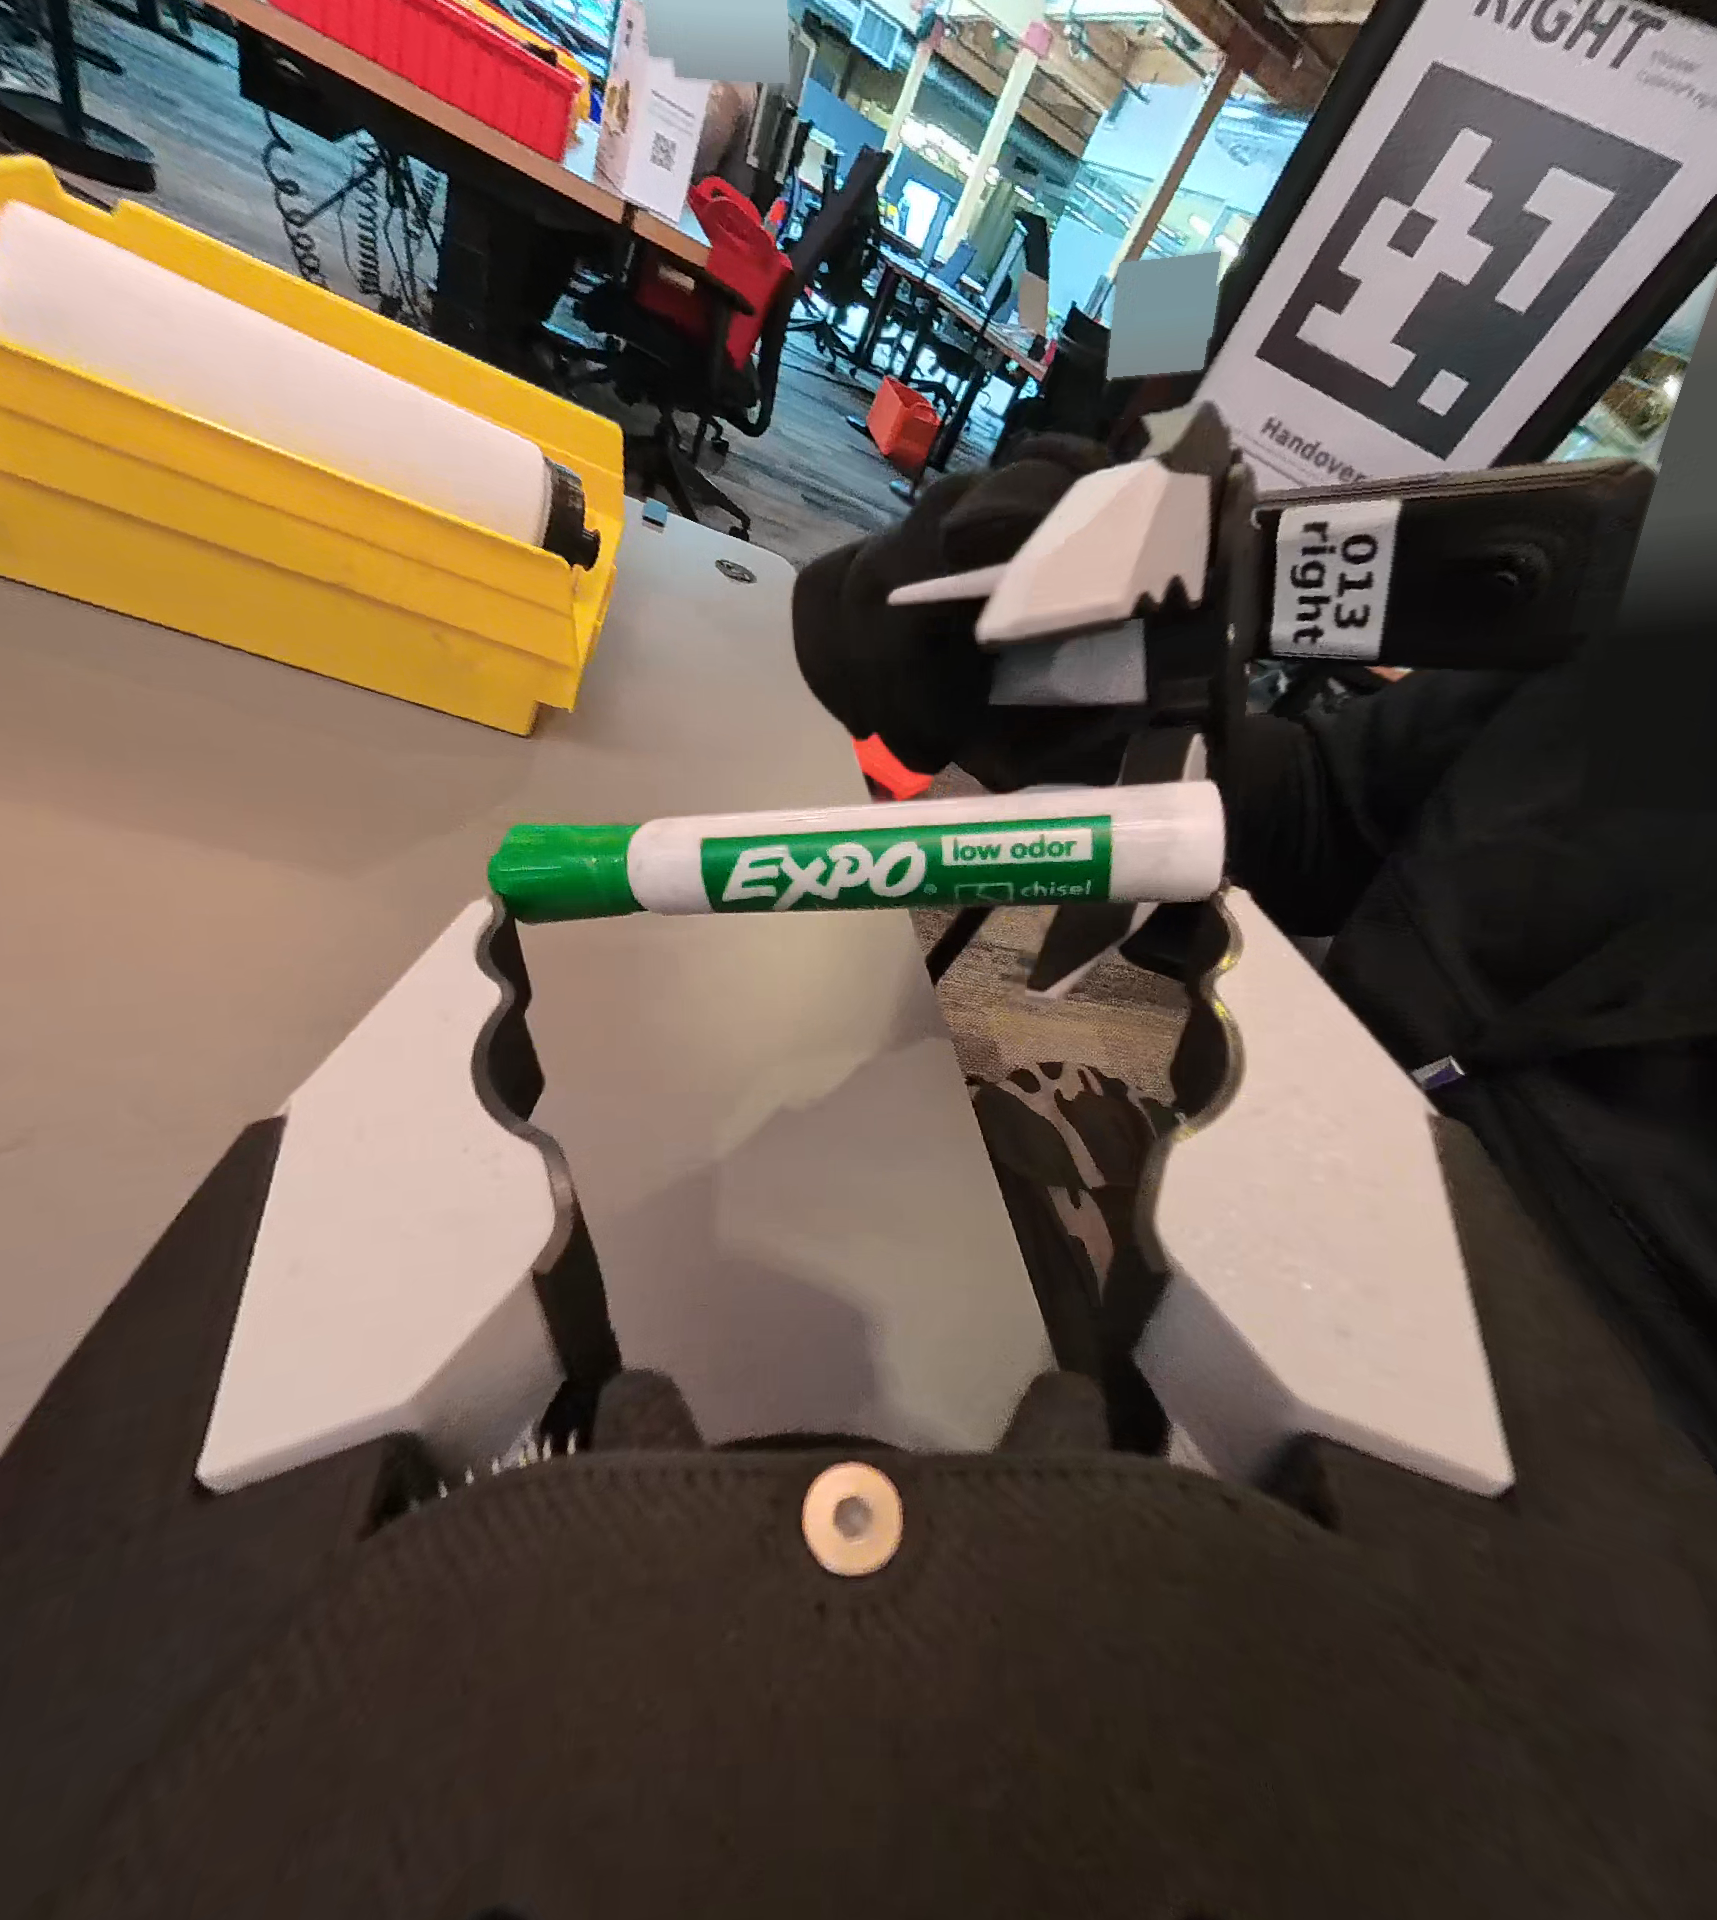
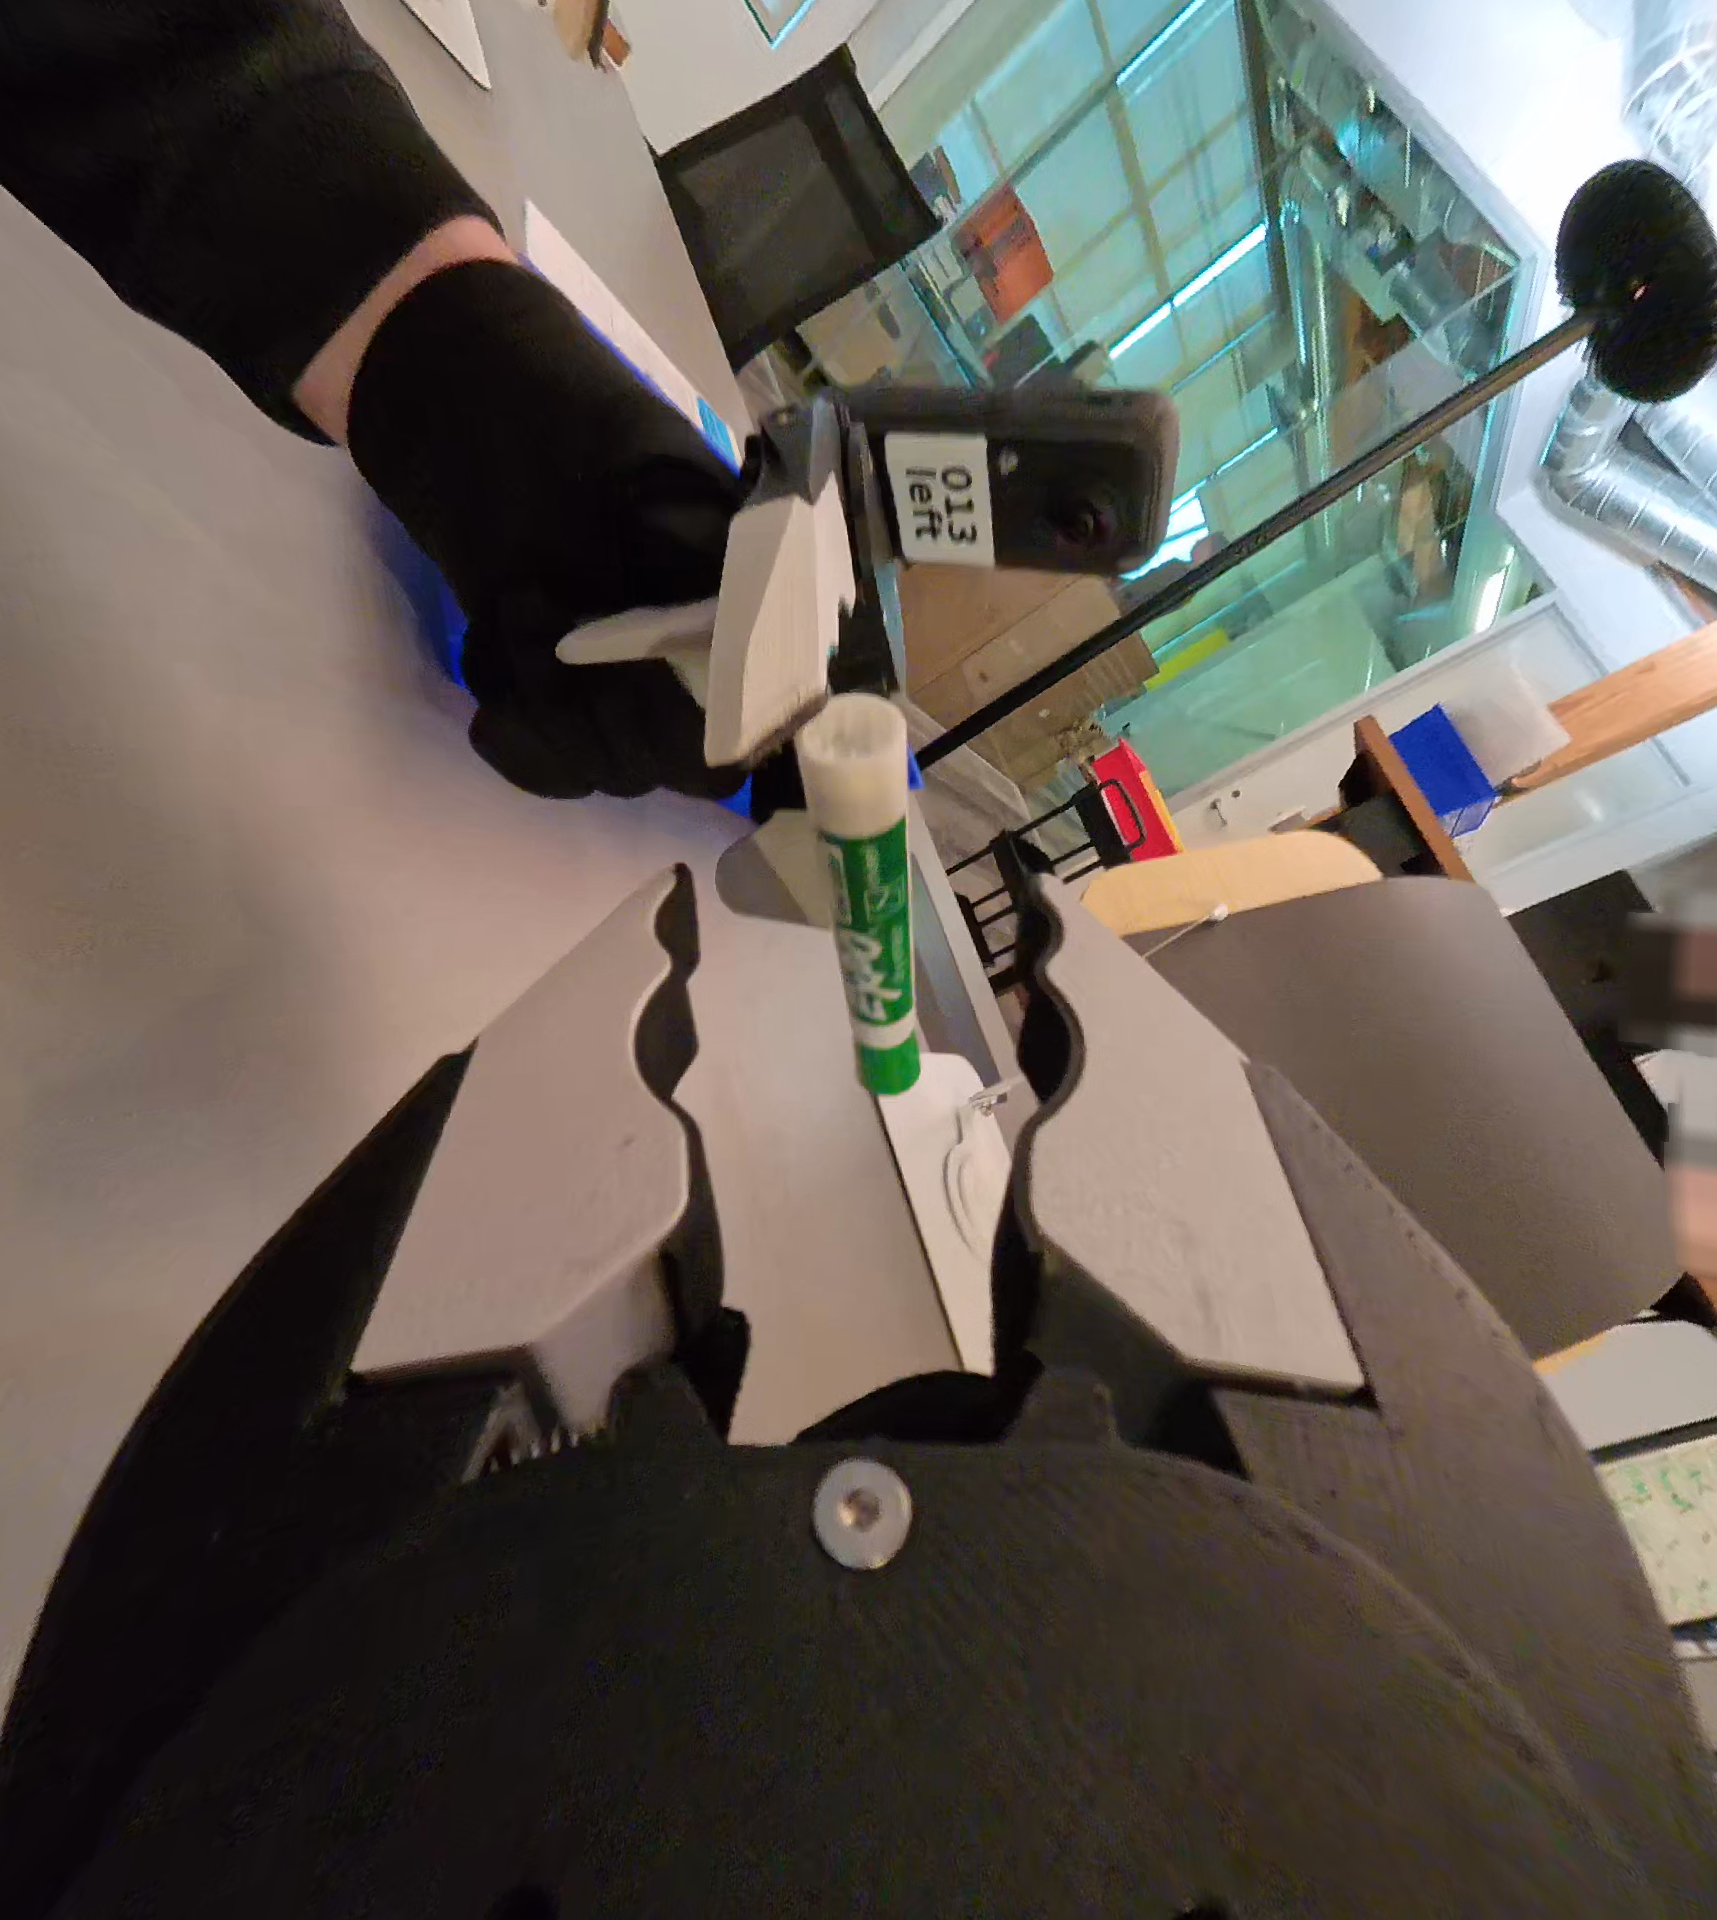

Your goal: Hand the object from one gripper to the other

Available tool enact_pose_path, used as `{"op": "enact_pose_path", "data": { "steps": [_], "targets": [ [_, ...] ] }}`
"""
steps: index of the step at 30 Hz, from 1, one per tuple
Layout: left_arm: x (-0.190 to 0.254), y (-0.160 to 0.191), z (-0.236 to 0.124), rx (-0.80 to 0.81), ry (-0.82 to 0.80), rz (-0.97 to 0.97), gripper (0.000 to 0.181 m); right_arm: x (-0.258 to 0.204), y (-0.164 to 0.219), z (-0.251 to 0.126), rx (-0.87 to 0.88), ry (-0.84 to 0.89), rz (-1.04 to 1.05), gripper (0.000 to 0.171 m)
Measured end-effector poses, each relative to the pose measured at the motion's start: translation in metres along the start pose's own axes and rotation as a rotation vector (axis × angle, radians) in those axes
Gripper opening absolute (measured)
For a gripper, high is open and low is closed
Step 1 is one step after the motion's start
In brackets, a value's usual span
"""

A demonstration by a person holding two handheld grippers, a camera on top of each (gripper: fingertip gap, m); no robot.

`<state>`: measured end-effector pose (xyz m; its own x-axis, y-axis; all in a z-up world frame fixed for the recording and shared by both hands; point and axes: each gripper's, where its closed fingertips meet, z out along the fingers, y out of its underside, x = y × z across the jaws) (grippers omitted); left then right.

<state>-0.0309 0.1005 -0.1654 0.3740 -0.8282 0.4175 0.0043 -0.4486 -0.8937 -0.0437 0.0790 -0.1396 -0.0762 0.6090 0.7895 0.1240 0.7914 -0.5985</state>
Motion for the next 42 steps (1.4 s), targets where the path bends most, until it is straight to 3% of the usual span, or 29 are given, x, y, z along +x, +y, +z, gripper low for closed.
{"op": "enact_pose_path", "data": {
  "steps": [12, 20, 22, 27, 31, 37, 42],
  "targets": [
    [0.005, 0.010, 0.010, -0.010, 0.066, -0.052, 0.124, -0.008, -0.015, -0.002, 0.005, -0.029, -0.098, 0.019],
    [0.000, 0.010, 0.010, -0.002, 0.041, -0.067, 0.123, -0.006, -0.011, -0.001, -0.013, -0.050, -0.033, 0.017],
    [-0.007, 0.004, 0.003, 0.013, -0.012, -0.015, 0.114, 0.003, -0.006, -0.002, -0.022, -0.025, 0.028, 0.017],
    [-0.012, -0.026, -0.021, 0.017, -0.265, 0.313, 0.077, 0.015, 0.016, -0.006, -0.036, -0.055, 0.285, 0.016],
    [0.007, -0.039, -0.022, -0.122, -0.442, 0.736, 0.039, 0.012, 0.031, -0.004, -0.056, -0.099, 0.423, 0.016],
    [0.012, -0.009, -0.003, -0.503, -0.514, 1.156, 0.022, 0.000, 0.032, -0.002, -0.047, -0.186, 0.507, 0.016],
    [0.006, 0.002, 0.003, -0.694, -0.533, 1.353, 0.016, -0.009, 0.036, 0.000, -0.084, -0.221, 0.495, 0.016]
  ]
}}
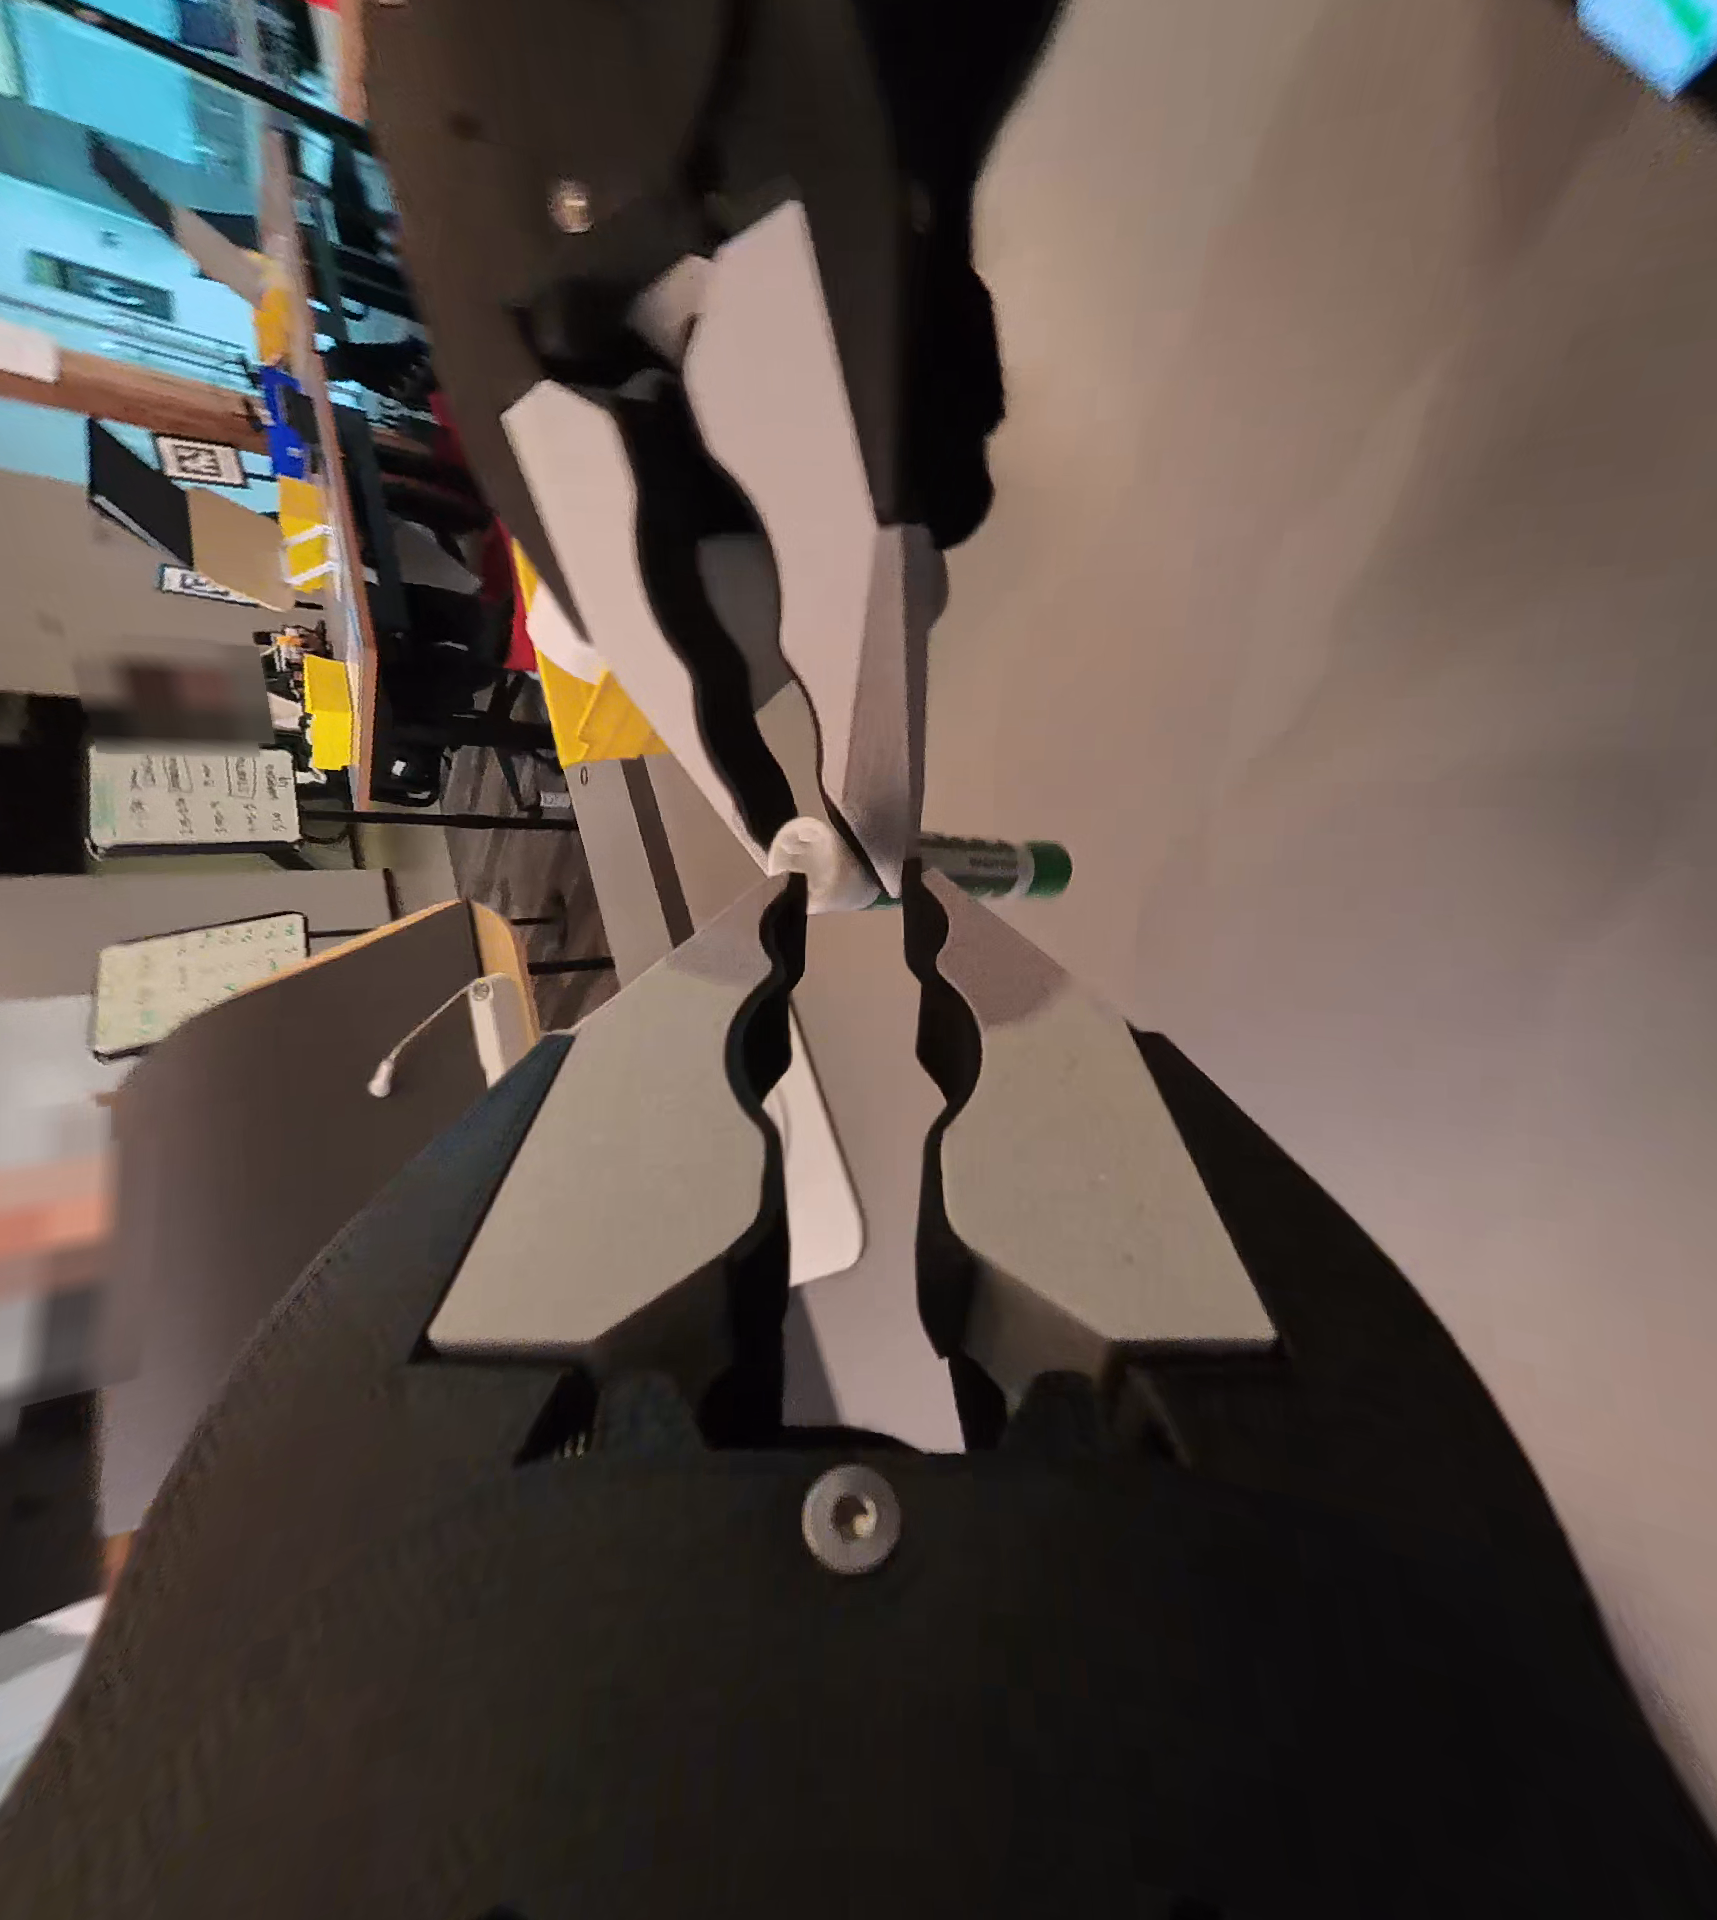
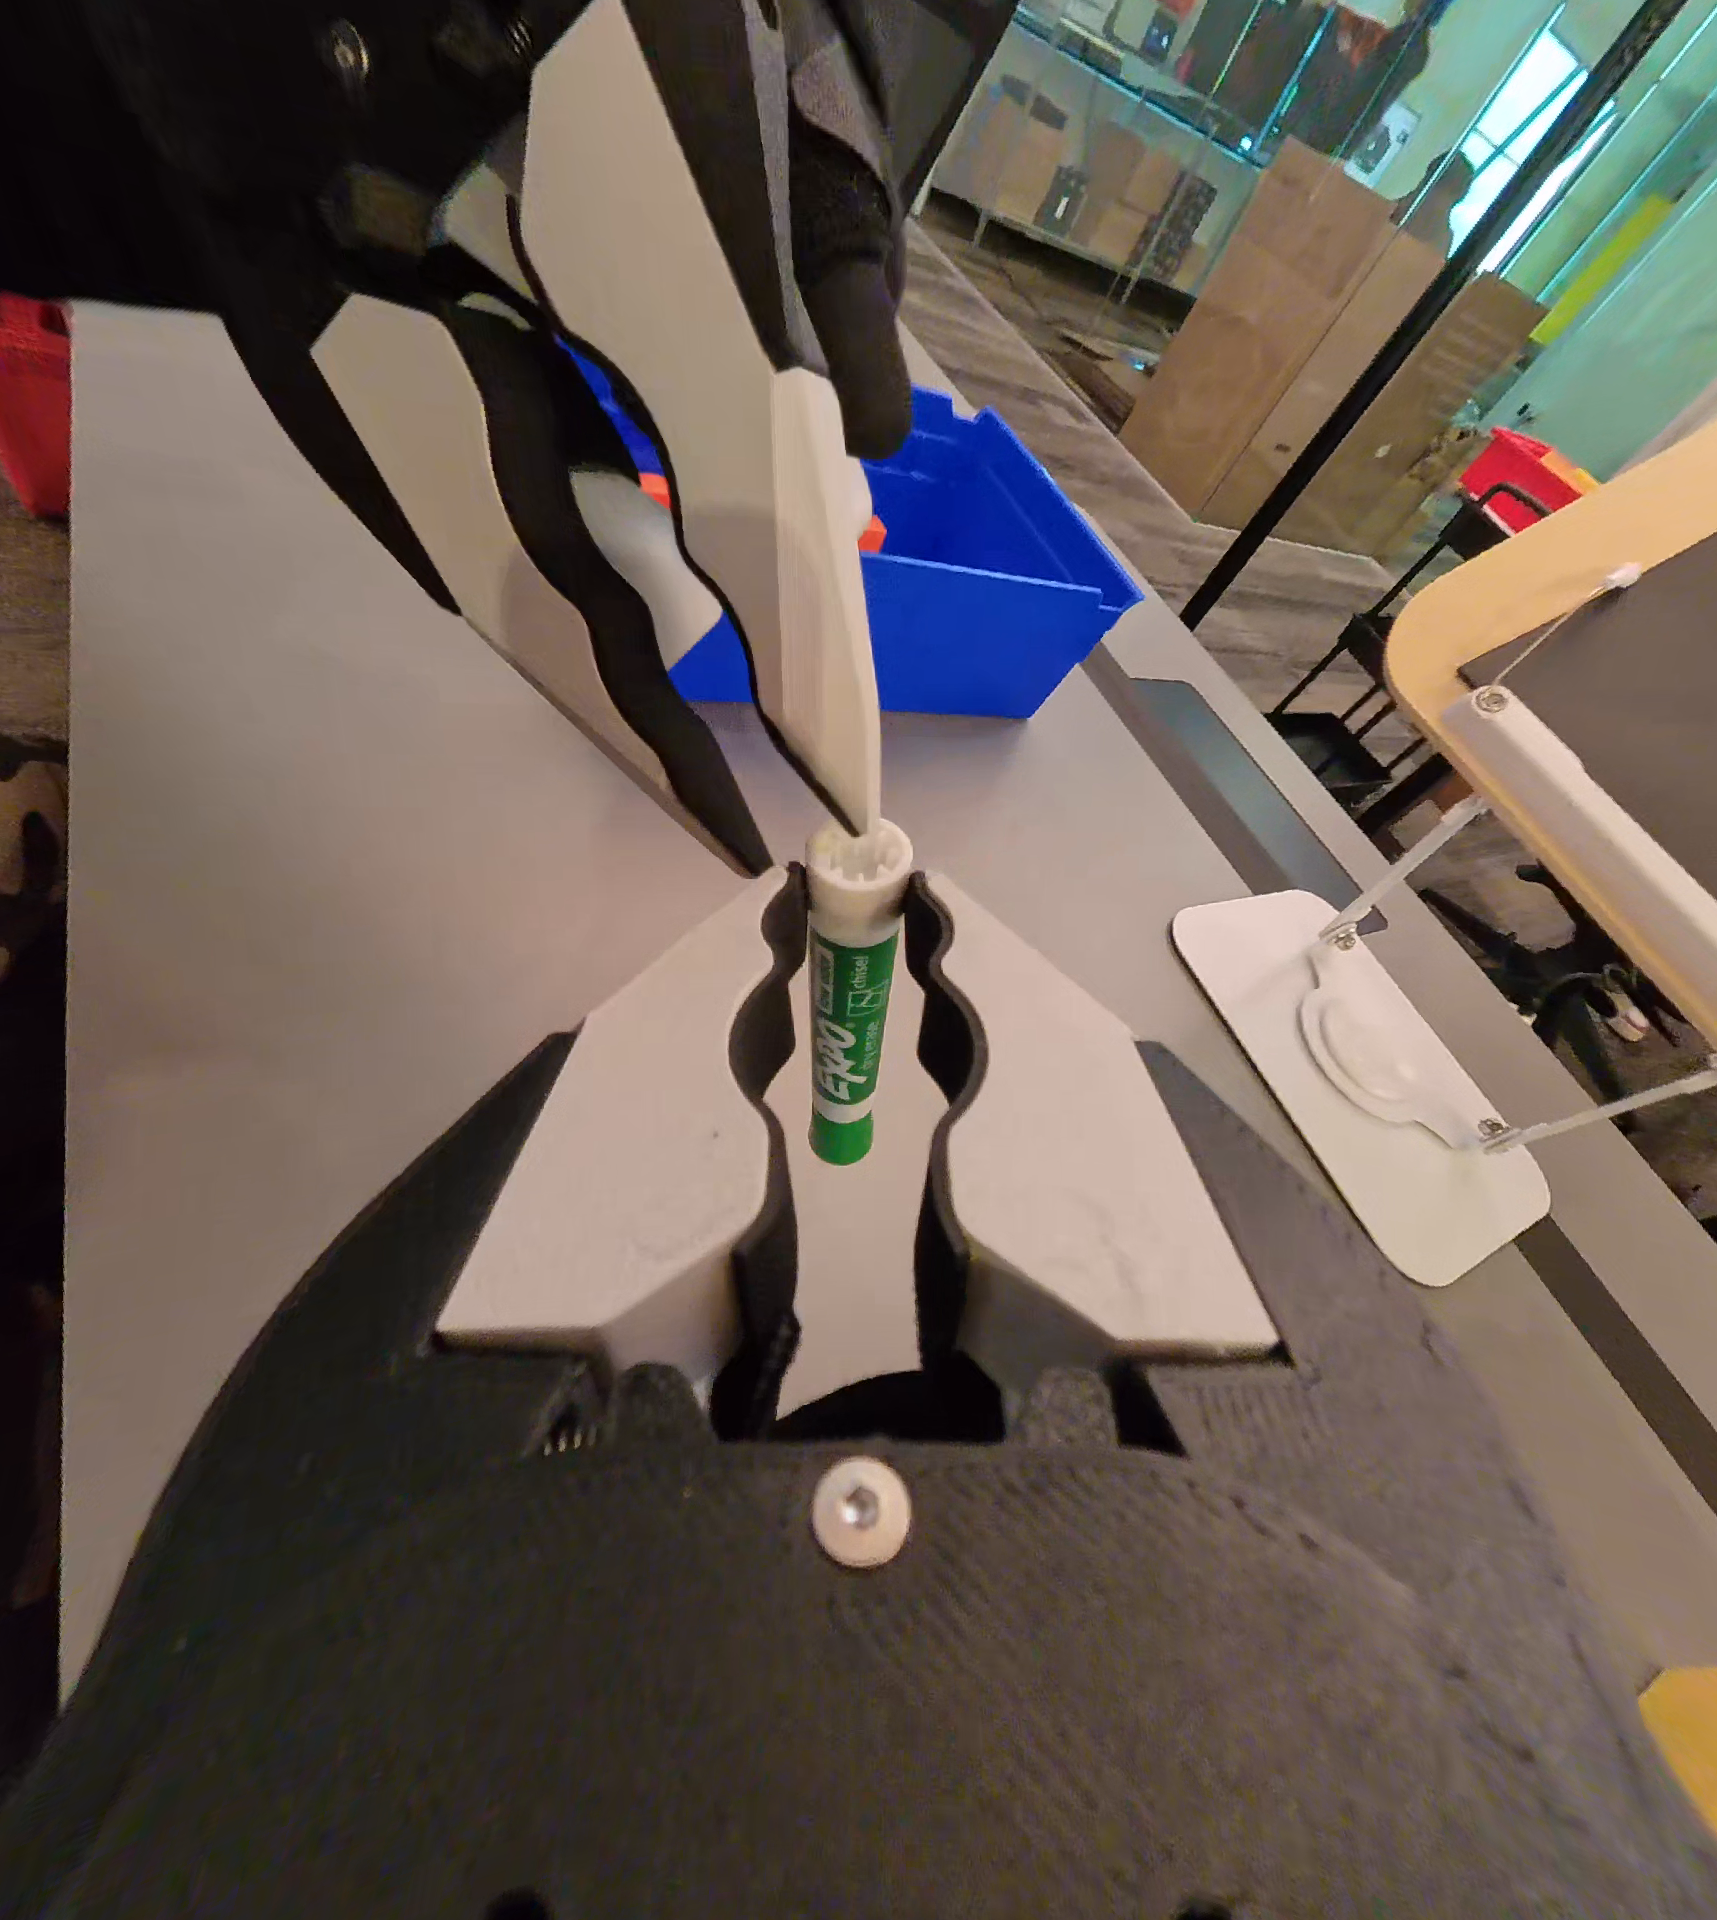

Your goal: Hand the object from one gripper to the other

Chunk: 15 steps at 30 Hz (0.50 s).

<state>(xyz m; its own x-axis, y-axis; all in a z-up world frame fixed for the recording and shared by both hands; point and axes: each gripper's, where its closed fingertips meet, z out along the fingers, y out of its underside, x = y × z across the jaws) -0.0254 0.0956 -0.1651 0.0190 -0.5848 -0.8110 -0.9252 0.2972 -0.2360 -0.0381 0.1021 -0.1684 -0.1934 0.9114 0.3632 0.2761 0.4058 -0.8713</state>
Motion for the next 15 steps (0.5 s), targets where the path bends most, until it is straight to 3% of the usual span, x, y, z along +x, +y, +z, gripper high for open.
{"op": "enact_pose_path", "data": {
  "steps": [8, 15],
  "targets": [
    [0.017, 0.005, 0.005, -0.108, 0.134, 0.202, 0.013, -0.009, 0.009, 0.006, -0.057, -0.039, -0.029, 0.016],
    [0.035, 0.005, 0.006, -0.119, 0.304, 0.205, 0.008, -0.024, 0.019, 0.011, -0.123, -0.090, -0.106, 0.016]
  ]
}}
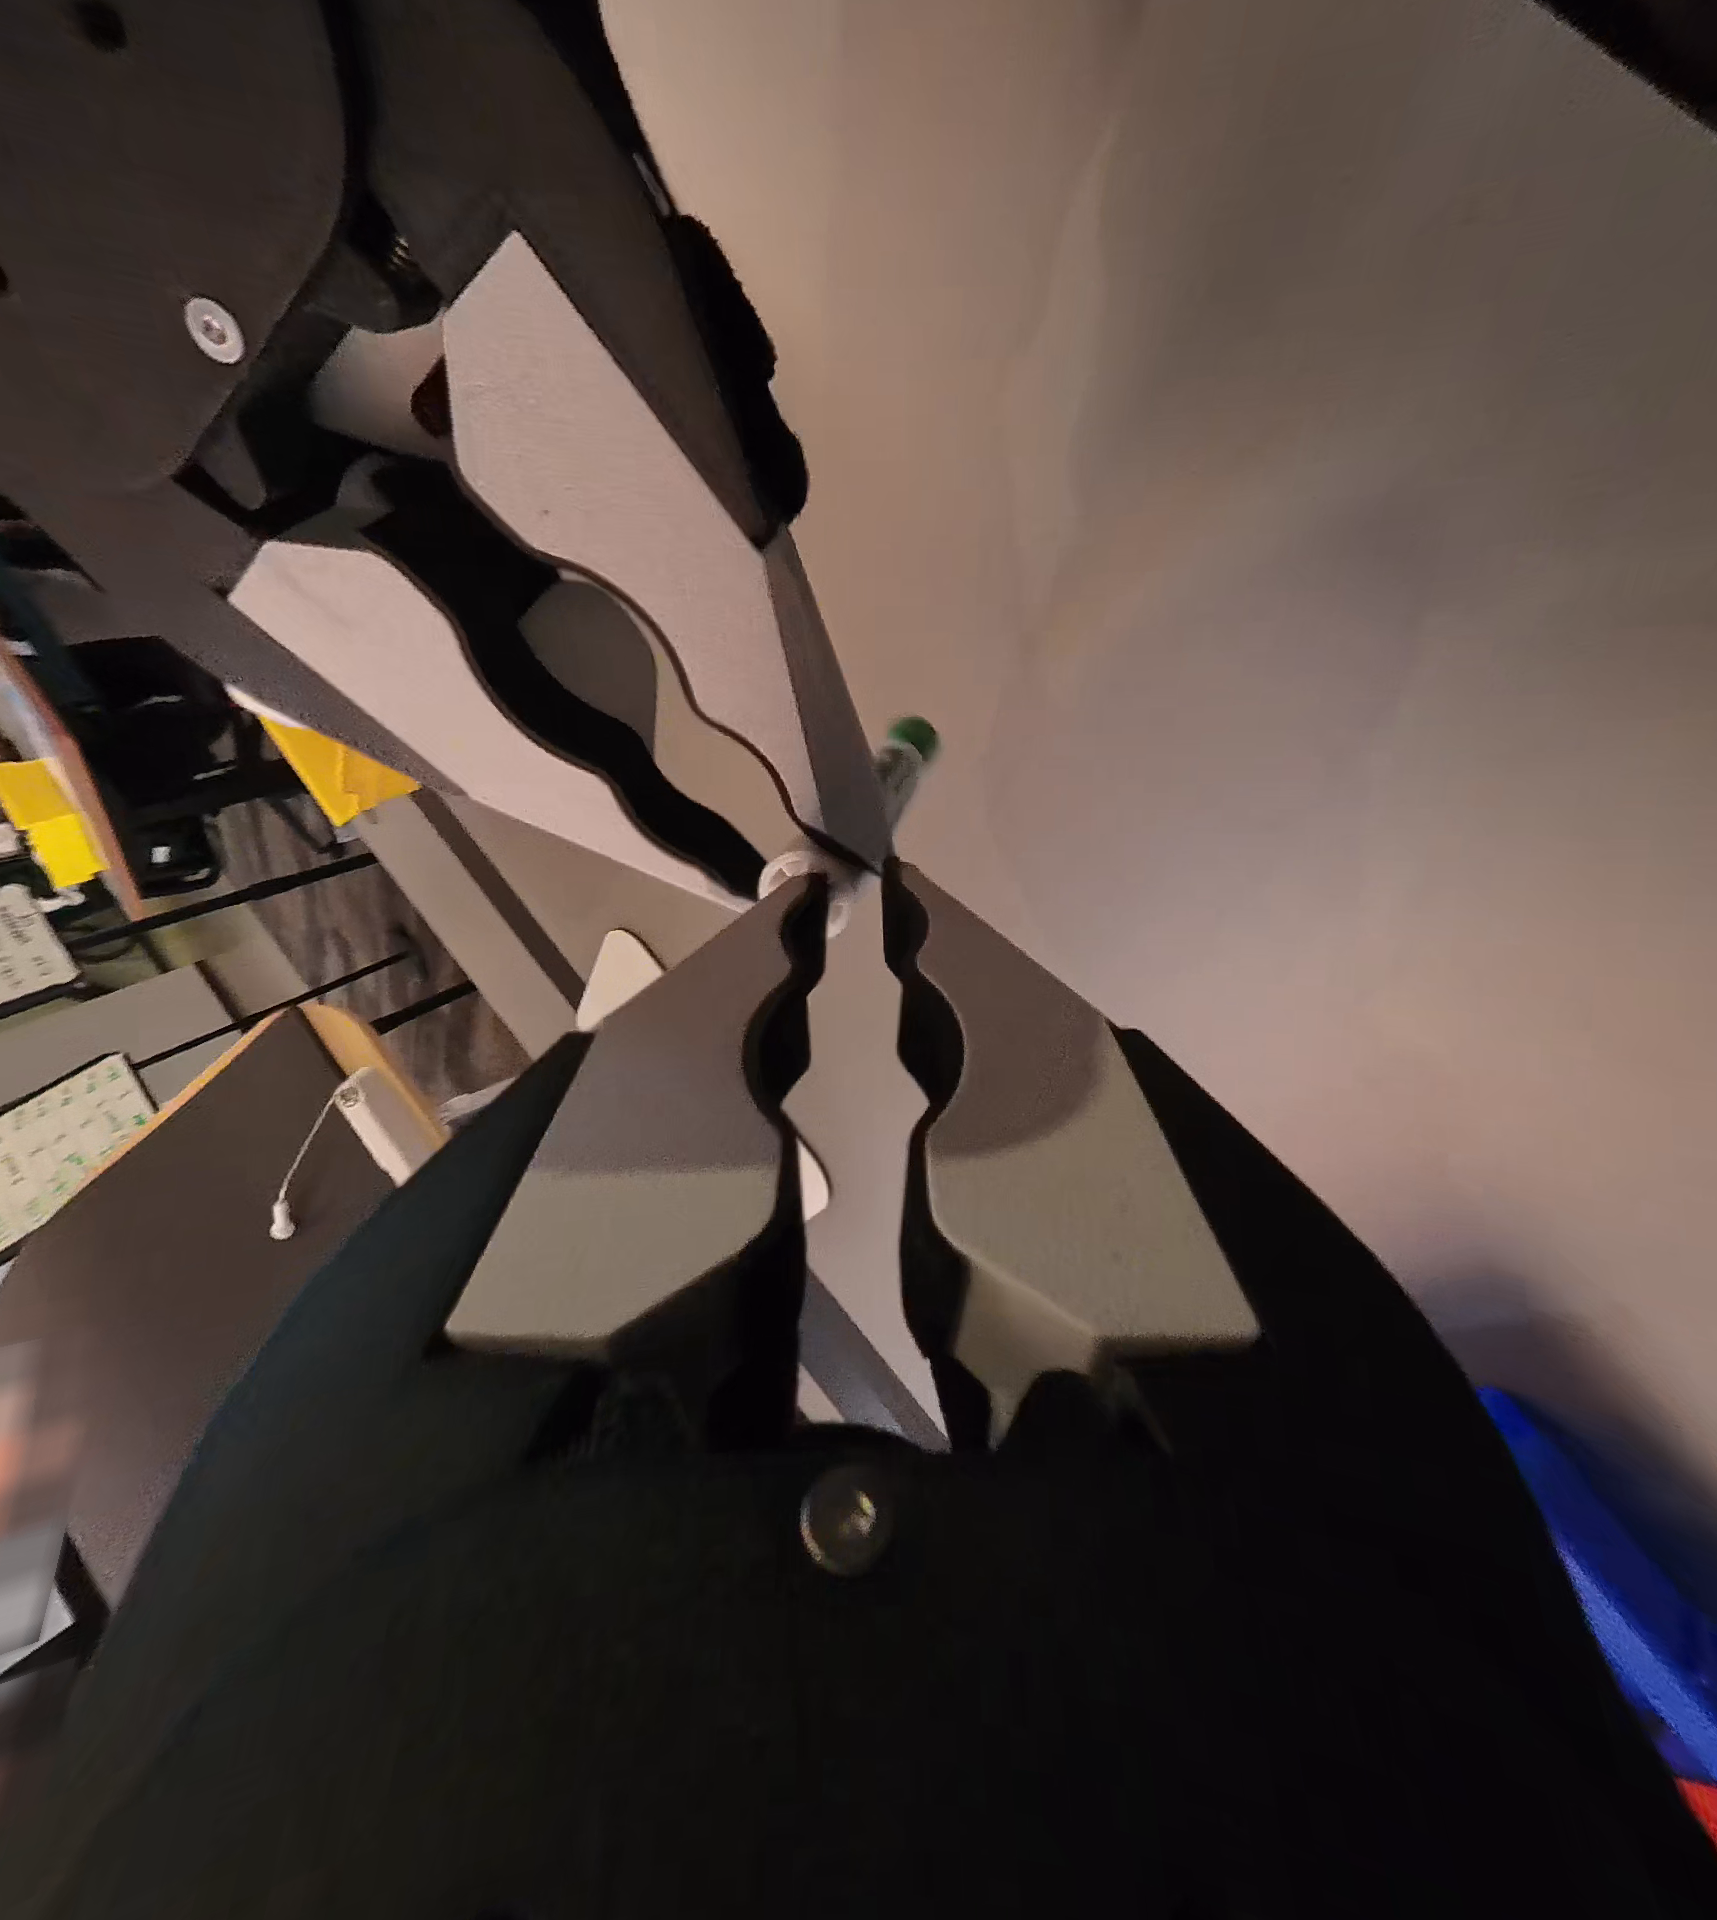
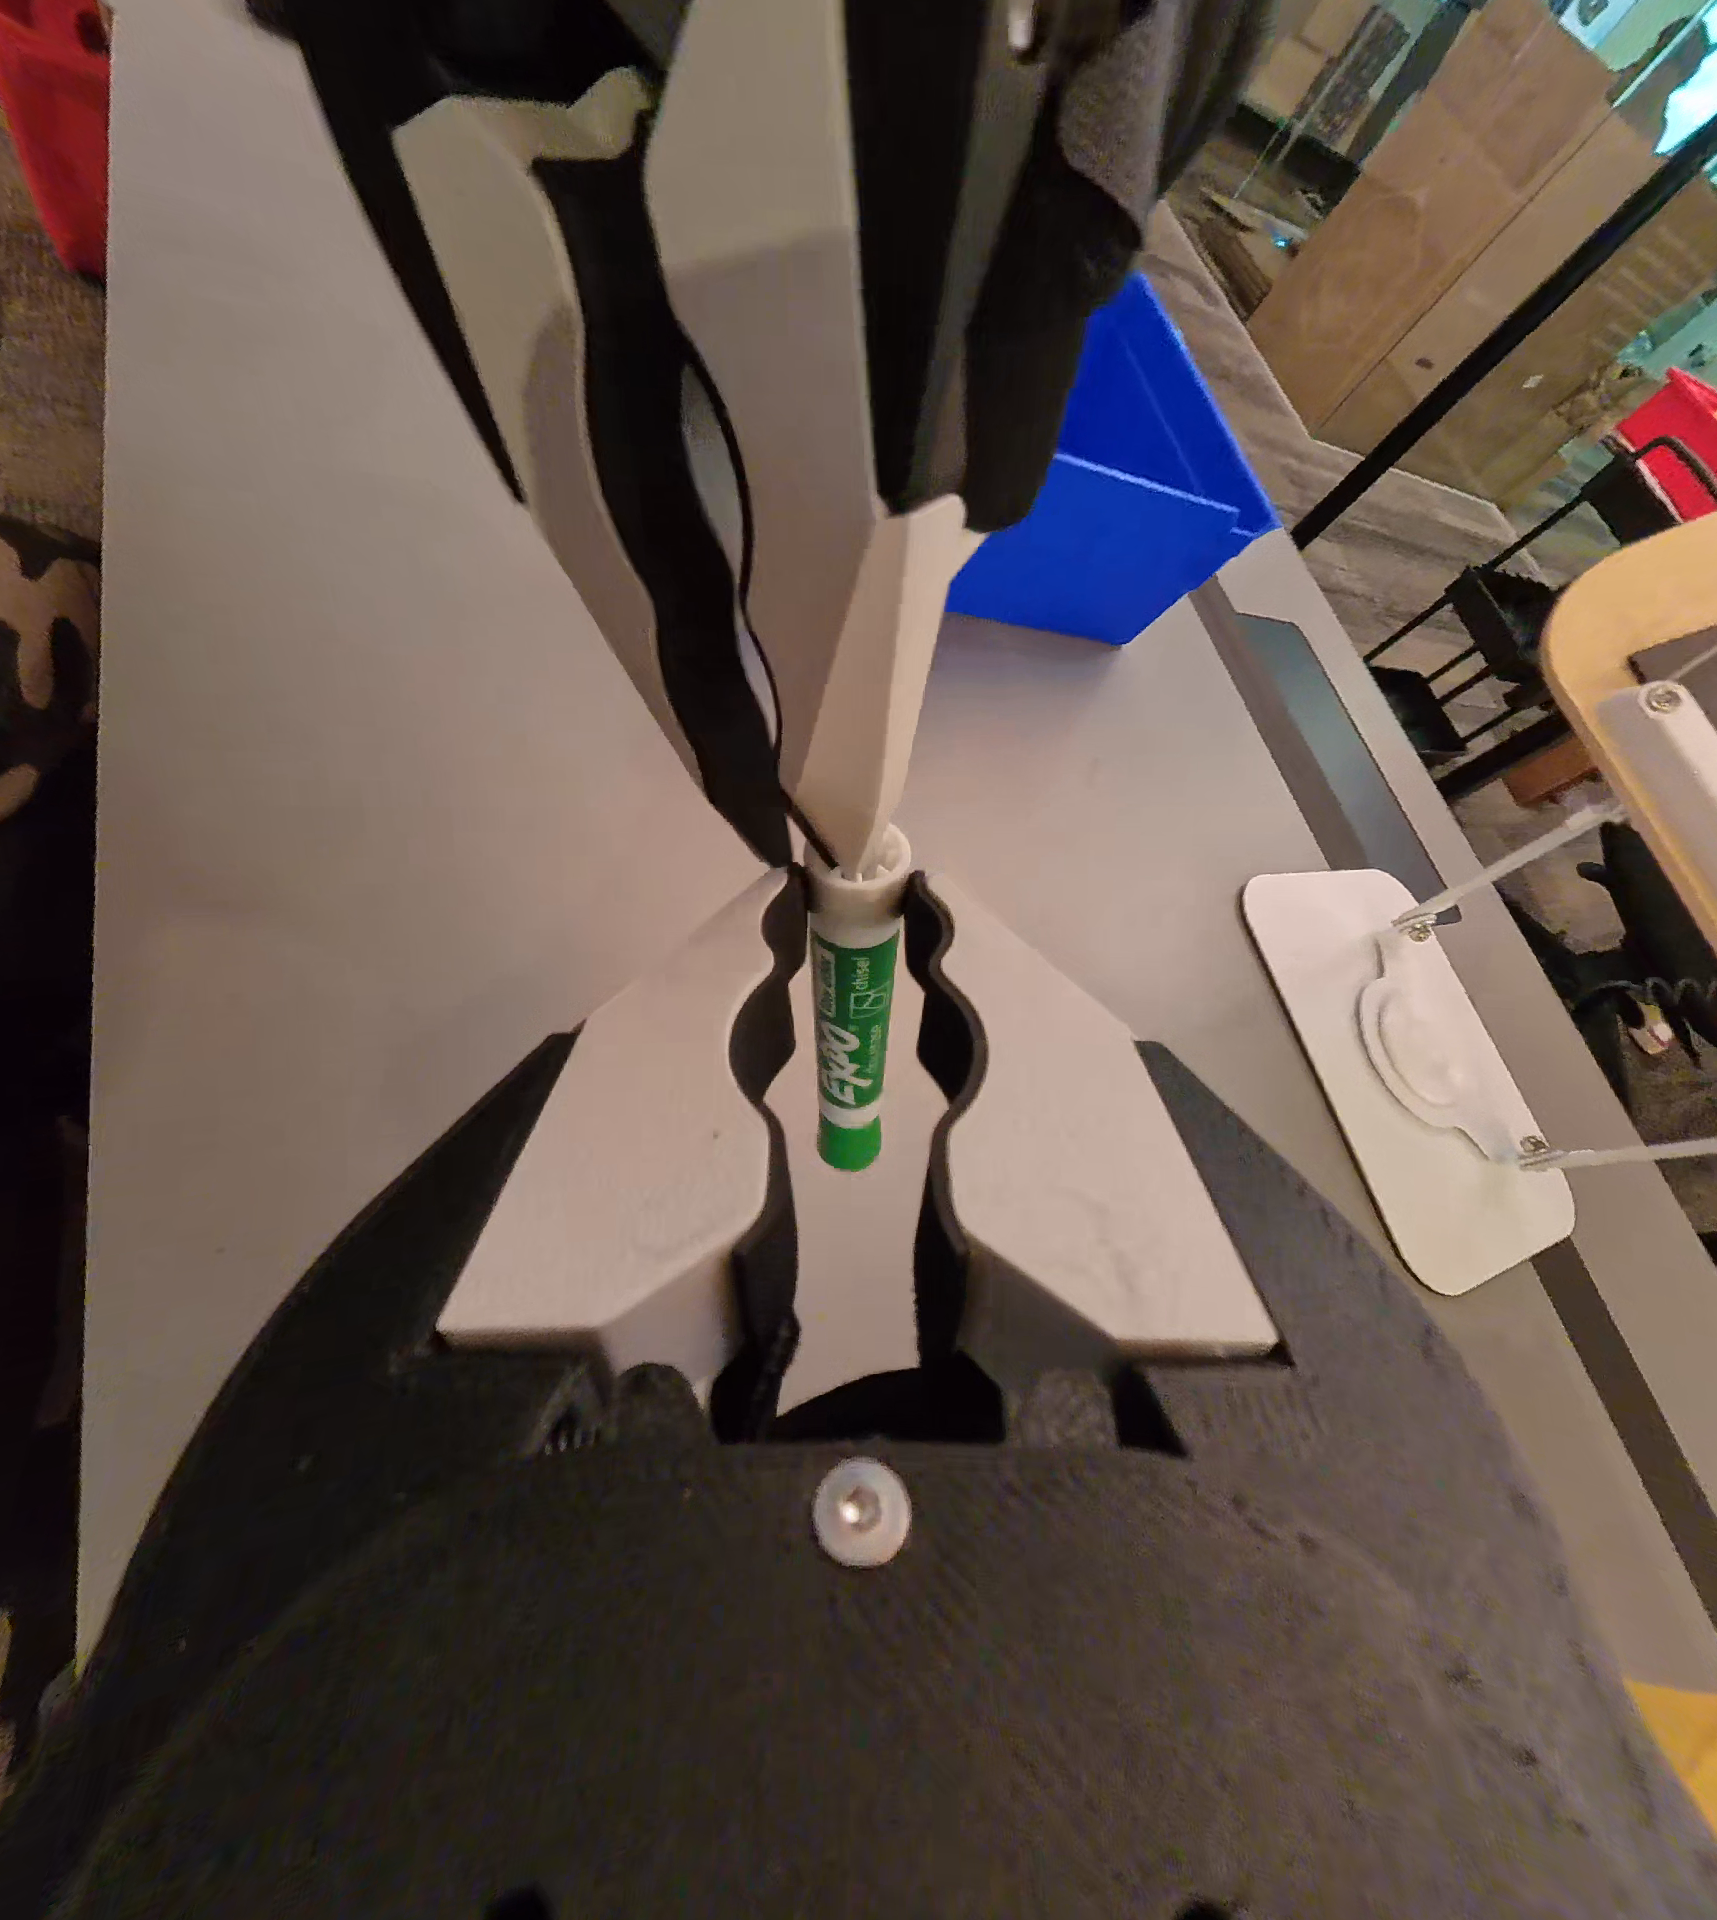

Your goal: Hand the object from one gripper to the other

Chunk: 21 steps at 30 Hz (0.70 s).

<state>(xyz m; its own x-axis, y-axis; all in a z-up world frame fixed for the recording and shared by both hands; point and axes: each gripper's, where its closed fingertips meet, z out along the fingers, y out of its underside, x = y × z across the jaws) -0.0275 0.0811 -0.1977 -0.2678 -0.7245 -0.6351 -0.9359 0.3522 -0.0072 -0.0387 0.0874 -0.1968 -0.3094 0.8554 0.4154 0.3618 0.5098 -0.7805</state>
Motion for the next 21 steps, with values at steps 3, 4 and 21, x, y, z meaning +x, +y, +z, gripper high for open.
{"op": "enact_pose_path", "data": {
  "steps": [3, 4, 21],
  "targets": [
    [0.010, -0.003, 0.001, 0.013, 0.082, -0.013, 0.003, -0.010, 0.003, 0.003, -0.037, -0.037, -0.059, 0.016],
    [0.012, -0.004, 0.002, 0.015, 0.096, -0.010, 0.003, -0.014, 0.004, 0.004, -0.049, -0.050, -0.069, 0.016],
    [-0.006, 0.012, -0.007, 0.095, -0.064, -0.260, 0.003, 0.013, 0.007, -0.009, -0.024, 0.058, -0.039, 0.048]
  ]
}}
